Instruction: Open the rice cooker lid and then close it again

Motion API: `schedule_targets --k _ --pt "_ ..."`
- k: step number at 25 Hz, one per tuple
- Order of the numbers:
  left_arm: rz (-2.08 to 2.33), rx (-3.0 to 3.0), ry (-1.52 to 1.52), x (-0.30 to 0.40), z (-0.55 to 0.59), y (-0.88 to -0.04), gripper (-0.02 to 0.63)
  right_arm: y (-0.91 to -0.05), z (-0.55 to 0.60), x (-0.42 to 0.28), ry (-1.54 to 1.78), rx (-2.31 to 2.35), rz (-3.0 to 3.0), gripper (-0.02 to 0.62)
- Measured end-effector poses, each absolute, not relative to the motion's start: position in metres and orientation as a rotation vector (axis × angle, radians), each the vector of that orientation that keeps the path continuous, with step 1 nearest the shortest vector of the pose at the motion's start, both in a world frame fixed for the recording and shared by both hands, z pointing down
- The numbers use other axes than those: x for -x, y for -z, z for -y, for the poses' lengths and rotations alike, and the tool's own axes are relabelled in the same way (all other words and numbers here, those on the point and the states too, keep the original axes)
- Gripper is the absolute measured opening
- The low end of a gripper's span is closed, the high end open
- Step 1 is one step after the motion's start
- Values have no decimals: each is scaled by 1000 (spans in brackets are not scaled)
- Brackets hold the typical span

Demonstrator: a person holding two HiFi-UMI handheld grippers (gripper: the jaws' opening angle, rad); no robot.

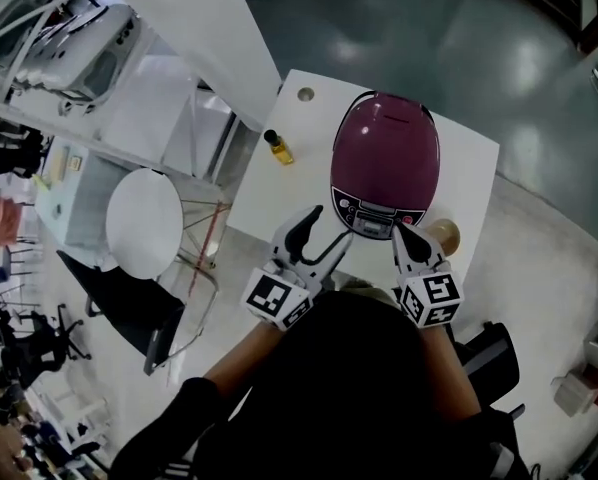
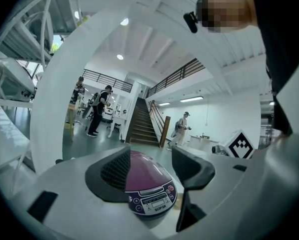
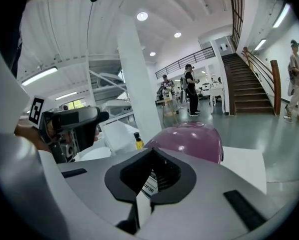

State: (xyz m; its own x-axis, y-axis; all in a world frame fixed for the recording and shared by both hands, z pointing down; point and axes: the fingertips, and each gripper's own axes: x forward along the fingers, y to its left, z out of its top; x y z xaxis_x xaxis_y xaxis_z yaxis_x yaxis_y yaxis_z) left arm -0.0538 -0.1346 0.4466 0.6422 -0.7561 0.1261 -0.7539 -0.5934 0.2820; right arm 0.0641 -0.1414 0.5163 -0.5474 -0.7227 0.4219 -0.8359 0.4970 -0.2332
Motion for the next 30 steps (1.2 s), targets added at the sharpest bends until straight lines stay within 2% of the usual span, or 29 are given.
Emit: schedule_targets --k 16,30 --pt "1006 -2636 44 68 175 -456 239 -578 173 -45 -647 -1317 2242 0" --pt "887 -2657 61 74 194 -463 239 -597 176 -44 -628 -1319 2085 0"
